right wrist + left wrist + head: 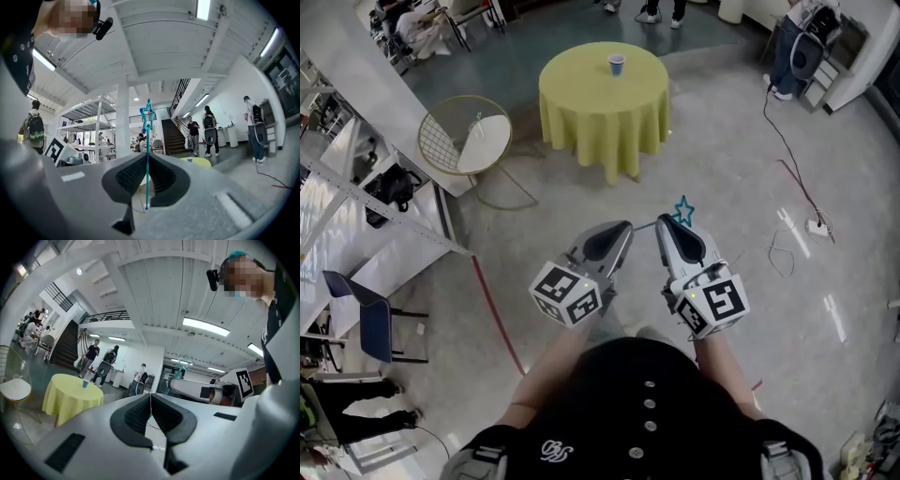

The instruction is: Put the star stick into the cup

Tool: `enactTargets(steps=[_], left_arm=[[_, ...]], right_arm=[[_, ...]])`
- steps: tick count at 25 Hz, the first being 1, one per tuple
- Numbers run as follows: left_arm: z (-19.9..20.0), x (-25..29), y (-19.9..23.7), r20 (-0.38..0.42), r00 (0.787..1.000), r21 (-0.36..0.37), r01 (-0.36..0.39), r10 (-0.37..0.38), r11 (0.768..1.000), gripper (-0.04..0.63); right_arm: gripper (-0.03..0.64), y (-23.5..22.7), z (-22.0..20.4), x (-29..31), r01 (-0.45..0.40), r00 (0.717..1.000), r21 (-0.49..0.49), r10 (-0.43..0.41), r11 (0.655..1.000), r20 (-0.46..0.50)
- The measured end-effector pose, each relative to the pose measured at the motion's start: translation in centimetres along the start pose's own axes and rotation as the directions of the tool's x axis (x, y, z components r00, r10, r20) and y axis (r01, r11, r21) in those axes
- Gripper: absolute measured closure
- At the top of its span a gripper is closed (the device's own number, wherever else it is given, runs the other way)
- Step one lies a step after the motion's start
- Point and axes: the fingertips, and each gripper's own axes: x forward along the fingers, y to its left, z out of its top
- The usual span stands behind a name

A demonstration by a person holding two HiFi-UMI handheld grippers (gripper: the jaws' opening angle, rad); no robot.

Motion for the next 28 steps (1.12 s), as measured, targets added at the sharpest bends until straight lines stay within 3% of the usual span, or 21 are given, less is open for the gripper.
enactTargets(steps=[6, 18, 28], left_arm=[[0.8, 4.7, 5.6, -0.012, 0.999, -0.007, 0.032, -0.032, 0.999, 0.583], [7.3, 14.6, 20.2, -0.030, 0.995, 0.033, 0.097, -0.096, 0.995, 0.583], [8.4, 19.1, 27.0, -0.052, 0.991, -0.008, 0.124, -0.124, 0.992, 0.583]], right_arm=[[0.601, -4.3, -0.6, 6.1, 0.030, 1.000, 0.004, -0.030, 1.000, 0.005], [0.601, -13.1, 0.4, 22.0, 0.107, 0.994, -0.009, -0.107, 0.994, 0.025], [0.601, -16.7, 0.2, 30.0, 0.128, 0.992, -0.013, -0.128, 0.992, 0.016]])
